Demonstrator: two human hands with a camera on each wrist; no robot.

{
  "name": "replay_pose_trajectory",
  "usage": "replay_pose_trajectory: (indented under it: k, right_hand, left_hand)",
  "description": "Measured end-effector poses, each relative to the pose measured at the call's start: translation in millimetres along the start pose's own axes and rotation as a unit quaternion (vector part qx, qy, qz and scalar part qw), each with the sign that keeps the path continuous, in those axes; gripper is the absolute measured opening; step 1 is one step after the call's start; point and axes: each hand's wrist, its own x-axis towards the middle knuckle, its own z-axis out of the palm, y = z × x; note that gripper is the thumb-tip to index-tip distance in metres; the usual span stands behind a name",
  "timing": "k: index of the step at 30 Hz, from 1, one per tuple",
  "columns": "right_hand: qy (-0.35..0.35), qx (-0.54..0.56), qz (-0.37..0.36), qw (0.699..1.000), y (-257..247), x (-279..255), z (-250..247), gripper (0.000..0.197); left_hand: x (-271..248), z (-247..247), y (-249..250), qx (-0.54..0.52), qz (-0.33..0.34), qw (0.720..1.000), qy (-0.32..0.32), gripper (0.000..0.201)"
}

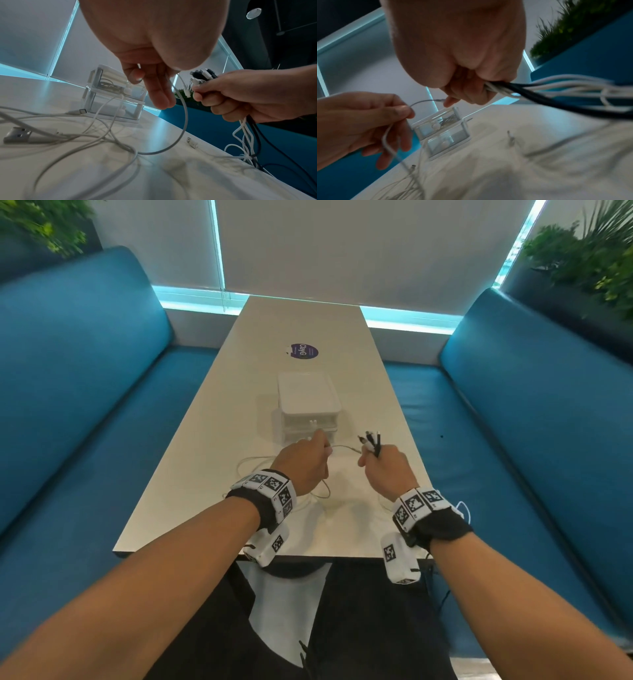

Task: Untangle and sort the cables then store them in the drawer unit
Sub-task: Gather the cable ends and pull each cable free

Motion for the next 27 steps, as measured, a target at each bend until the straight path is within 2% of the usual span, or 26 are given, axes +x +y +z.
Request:
replay_pose_trajectory:
  k: [3, 6, 11, 14, 17, 19, 21, 27]
  right_hand:
    - [-0.015, 0.028, 0.026, 0.999, -1.8, -1.8, 12.5, 0.037]
    - [-0.023, 0.056, 0.038, 0.997, -1.7, -3.0, 17.5, 0.036]
    - [-0.020, 0.070, 0.016, 0.997, 4.1, 0.8, 16.6, 0.024]
    - [-0.046, -0.002, -0.024, 0.999, 6.1, -1.0, 17.3, 0.025]
    - [-0.014, -0.073, -0.056, 0.996, 6.5, 1.5, 17.9, 0.029]
    - [0.021, -0.083, -0.029, 0.996, 11.5, 8.5, 12.7, 0.032]
    - [0.031, -0.086, -0.014, 0.996, 14.7, 12.1, 7.4, 0.034]
    - [-0.022, 0.009, -0.059, 0.998, 7.9, -4.7, 18.9, 0.041]
  left_hand:
    - [1.9, 7.7, -1.1, 0.016, 0.001, 1.000, 0.010, 0.005]
    - [-0.4, 19.8, 4.9, 0.003, 0.028, 0.999, -0.027, 0.003]
    - [-3.5, 37.9, 8.1, -0.018, 0.091, 0.994, -0.058, 0.028]
    - [-6.6, 36.6, 9.8, -0.015, 0.081, 0.994, -0.072, 0.024]
    - [-10.7, 31.0, 9.9, -0.014, 0.052, 0.993, -0.103, 0.001]
    - [-12.1, 27.6, 5.0, 0.016, 0.046, 0.992, -0.120, 0.015]
    - [-12.7, 26.3, -3.5, 0.030, 0.040, 0.990, -0.130, 0.020]
    - [-3.3, 26.1, -5.0, 0.082, 0.035, 0.988, -0.126, 0.024]
